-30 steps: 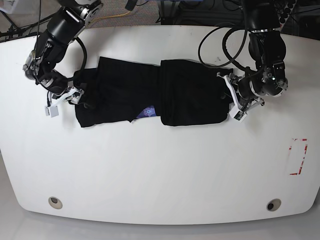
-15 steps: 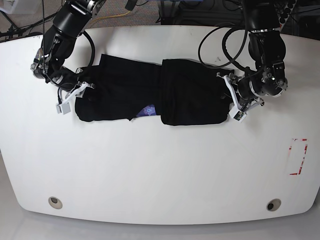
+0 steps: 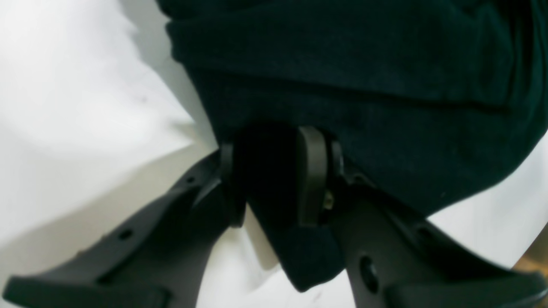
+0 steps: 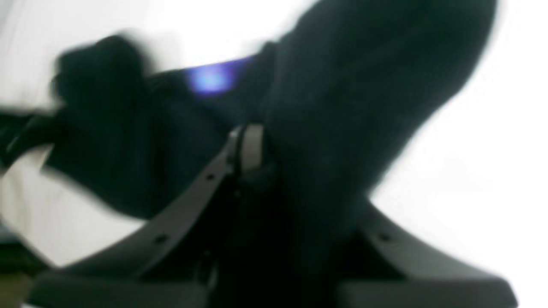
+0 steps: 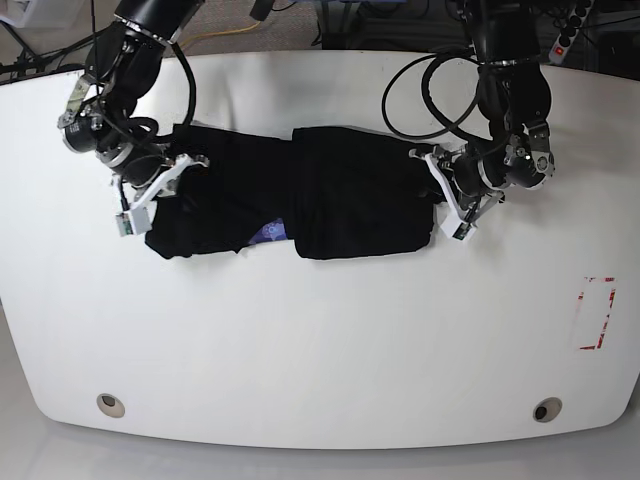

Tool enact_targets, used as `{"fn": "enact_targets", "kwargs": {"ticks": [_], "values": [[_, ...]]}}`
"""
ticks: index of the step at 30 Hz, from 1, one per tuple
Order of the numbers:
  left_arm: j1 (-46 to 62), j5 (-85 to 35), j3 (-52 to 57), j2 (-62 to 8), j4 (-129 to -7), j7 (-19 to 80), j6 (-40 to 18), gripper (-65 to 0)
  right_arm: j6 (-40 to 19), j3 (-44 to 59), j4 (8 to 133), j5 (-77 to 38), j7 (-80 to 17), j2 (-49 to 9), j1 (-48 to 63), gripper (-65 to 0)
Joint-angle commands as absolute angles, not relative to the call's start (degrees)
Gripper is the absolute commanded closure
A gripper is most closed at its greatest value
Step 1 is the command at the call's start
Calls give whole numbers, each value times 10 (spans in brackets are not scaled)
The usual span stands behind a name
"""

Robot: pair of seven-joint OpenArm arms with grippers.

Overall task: Fold the T-shirt properly
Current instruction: 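Grasp both folded ends and push them toward each other, then lift and fold the bundle together between both grippers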

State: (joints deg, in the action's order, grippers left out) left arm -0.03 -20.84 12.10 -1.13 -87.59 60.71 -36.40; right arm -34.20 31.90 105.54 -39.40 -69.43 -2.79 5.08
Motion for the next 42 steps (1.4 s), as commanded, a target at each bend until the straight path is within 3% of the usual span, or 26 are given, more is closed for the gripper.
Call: {"fn": "enact_targets", "kwargs": {"ticks": [1,9,13,17,20,25,29,35,42], "values": [[0,-205,122,-1,-875,612,-362,-171,-344,284,1127,-413,-676,-16,58,0],[20,-205,122,10,-876,611,-362,-171,-346,149,1147,-412,-673,44,63,0],[21,-205,122,8,-875,611,-362,-171,-347,103,1071,-412,-666,63,31,0],[21,-208,122,7,-877,611,-362,-171,-344,63,986,-409,-593,65,12,-6],[21,-208,122,7,-877,611,-364,-171,-342,44,948,-408,-557,52,-2,-101],[19,-209,122,10,-877,611,-364,-171,-341,17,901,-407,-532,44,-16,-328],[17,-210,122,11,-877,611,-366,-171,-340,15,874,-407,-517,46,-27,-450],[18,-253,123,8,-895,611,-400,-171,-281,3,878,-408,-512,49,-46,-476],[44,-327,197,-11,-988,612,-400,-171,-269,-71,956,-408,-512,27,-38,-474]]}}
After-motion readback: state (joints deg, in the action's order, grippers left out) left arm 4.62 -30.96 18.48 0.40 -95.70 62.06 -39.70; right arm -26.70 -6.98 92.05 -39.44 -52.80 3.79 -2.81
